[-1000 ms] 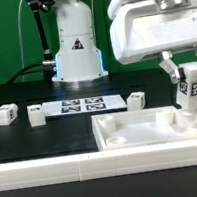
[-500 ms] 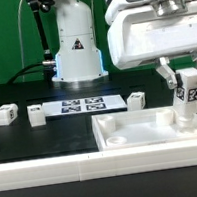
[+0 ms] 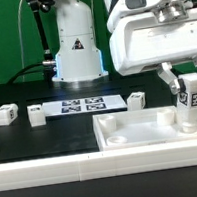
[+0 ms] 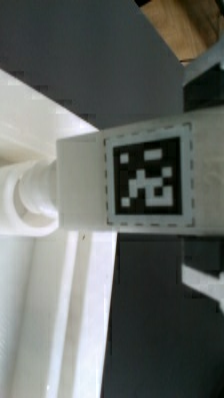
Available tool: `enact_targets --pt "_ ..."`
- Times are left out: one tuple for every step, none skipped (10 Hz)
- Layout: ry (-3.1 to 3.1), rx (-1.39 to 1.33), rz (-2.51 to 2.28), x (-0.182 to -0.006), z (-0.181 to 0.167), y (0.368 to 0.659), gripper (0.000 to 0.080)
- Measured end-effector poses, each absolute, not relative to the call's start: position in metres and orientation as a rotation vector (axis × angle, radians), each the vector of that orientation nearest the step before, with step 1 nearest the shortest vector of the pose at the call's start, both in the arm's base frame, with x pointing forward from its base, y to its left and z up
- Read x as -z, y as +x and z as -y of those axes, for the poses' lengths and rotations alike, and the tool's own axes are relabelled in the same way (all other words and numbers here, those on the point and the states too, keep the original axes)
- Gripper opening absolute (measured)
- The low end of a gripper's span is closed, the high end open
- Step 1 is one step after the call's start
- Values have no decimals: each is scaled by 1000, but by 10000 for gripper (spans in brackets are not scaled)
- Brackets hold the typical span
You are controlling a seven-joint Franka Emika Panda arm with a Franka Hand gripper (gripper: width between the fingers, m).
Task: Assemble one leg
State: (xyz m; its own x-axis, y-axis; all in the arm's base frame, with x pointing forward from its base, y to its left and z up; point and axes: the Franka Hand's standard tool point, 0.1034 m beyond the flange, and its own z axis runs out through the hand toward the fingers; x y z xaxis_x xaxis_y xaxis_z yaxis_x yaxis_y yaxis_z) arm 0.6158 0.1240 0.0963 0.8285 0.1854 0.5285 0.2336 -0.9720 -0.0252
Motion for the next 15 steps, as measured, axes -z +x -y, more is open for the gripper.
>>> enact_targets --pt "-2917 843 343 -94 -123 616 291" --pt "-2915 859 346 -90 -122 616 291" --pt "-2916 858 349 -85 -121 614 291" --pt "-2916 859 353 -82 -121 613 291" --pt "-2909 887 355 -82 -121 614 291" --pt "-2897 926 355 -81 -121 615 291" --pt "-2894 939 362 -81 -122 615 291" --pt "-2898 924 363 -82 -122 616 291" --pt "-2901 912 364 -80 -122 616 291" --pt "-2902 911 364 -80 -122 616 473" --pt "-2902 909 365 -80 -122 615 588" --pt "-2902 909 365 -80 -122 615 588" --pt "-2902 908 365 -79 -122 615 637" --pt "-2902 908 365 -79 -122 615 646" --pt "-2902 908 365 -79 -122 615 646"
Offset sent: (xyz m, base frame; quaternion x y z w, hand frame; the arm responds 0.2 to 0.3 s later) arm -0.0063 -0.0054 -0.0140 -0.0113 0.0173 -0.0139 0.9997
